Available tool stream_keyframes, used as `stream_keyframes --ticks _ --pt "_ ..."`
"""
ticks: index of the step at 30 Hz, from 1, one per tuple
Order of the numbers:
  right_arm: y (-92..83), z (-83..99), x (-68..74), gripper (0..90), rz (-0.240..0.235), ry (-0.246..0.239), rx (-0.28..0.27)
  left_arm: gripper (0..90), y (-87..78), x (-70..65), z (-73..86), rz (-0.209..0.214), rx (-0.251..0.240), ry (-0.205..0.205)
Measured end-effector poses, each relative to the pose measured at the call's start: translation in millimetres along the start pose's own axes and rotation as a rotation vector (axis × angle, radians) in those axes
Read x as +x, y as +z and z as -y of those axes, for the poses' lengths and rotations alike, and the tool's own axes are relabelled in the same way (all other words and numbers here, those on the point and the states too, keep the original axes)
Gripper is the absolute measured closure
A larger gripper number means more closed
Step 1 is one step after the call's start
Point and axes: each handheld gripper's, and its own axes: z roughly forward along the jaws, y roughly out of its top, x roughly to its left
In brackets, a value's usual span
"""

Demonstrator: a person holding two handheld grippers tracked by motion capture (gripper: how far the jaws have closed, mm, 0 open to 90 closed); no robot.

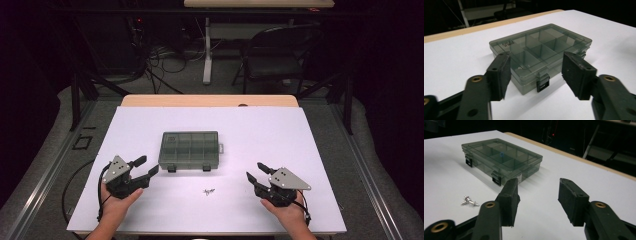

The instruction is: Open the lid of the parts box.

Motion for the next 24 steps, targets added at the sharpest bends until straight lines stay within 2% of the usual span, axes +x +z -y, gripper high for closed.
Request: stream_keyframes --ticks 5,6,10,14,18,24 --pt "9.5 -1.9 -0.3 56.2 -0.001 0.0 0.015 45.9 3.8 2.7 3.1 -0.008 0.049 -0.013" --pt "10.8 -2.3 -0.2 56.6 -0.002 -0.002 0.023 45.9 4.2 3.9 3.3 0.003 0.055 -0.023" --pt "14.7 -2.2 -0.7 57.0 -0.008 -0.017 0.041 50.0 3.1 6.7 0.9 0.041 0.018 -0.036" --pt "19.6 -1.9 -4.2 57.4 -0.018 0.004 0.05 53.0 9.8 9.7 0.6 0.032 0.043 -0.048" --pt "26.5 -2.1 -8.6 59.4 -0.028 0.049 0.06 55.4 13.8 14.5 0.6 0.015 0.071 -0.066" --pt "37.9 -5.8 -11.7 63.7 -0.033 0.054 0.075 61.3 16.2 21.3 0.3 -0.011 0.105 -0.094"
